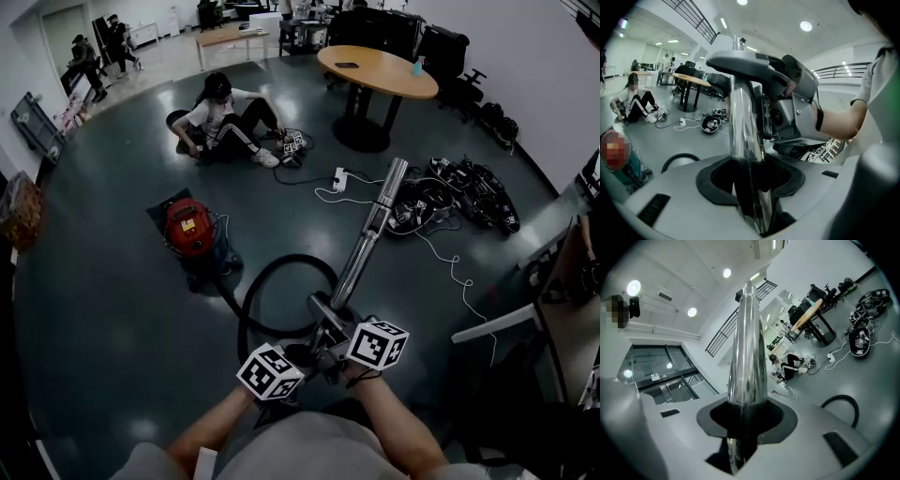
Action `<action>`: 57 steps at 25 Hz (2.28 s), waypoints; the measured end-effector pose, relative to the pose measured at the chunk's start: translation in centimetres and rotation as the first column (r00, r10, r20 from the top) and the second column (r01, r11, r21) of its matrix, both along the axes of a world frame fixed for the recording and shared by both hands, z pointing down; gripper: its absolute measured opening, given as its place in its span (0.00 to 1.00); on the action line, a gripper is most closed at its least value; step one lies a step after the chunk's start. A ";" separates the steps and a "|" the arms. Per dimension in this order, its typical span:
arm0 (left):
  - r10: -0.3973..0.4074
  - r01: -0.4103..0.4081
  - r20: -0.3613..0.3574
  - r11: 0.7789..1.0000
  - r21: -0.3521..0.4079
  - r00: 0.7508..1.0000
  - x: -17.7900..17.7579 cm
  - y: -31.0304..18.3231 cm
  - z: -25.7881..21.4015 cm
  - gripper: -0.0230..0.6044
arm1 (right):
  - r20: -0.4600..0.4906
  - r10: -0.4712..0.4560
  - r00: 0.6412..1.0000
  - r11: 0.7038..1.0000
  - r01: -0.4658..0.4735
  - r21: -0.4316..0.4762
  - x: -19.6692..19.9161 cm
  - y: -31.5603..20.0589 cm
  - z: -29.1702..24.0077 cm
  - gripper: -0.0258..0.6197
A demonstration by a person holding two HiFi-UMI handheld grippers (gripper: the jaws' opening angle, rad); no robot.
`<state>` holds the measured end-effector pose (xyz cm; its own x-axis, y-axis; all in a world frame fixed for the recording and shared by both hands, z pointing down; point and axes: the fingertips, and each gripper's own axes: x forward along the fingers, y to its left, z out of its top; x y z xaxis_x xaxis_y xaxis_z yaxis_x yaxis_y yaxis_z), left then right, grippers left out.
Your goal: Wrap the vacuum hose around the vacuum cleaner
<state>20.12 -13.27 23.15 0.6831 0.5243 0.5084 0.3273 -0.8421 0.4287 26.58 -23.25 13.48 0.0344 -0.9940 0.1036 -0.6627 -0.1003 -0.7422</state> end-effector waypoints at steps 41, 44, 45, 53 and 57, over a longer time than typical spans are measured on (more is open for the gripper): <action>-0.001 0.189 -0.217 0.490 0.851 0.976 17.1 -7.0 -13.8 0.46 | -0.183 -0.852 0.490 0.514 0.720 -0.467 8.2 3.2 7.2 0.21; -0.003 0.170 -0.192 0.474 0.864 0.981 16.4 -8.6 -13.3 0.46 | -0.161 -0.888 0.432 0.449 0.733 -0.511 7.0 1.8 7.9 0.21; -0.002 0.160 -0.180 0.469 0.869 0.984 16.0 -9.3 -13.1 0.46 | -0.148 -0.898 0.414 0.426 0.737 -0.524 6.5 1.2 8.2 0.21; 0.001 0.049 -0.056 0.500 0.865 0.998 12.1 -15.6 -10.4 0.46 | -0.056 -0.966 0.252 0.233 0.760 -0.607 2.2 -4.0 11.2 0.21; 0.054 -0.075 0.055 0.509 0.858 0.997 9.8 -19.3 -8.0 0.46 | -0.027 -0.985 0.170 0.145 0.734 -0.664 0.4 -6.9 12.5 0.21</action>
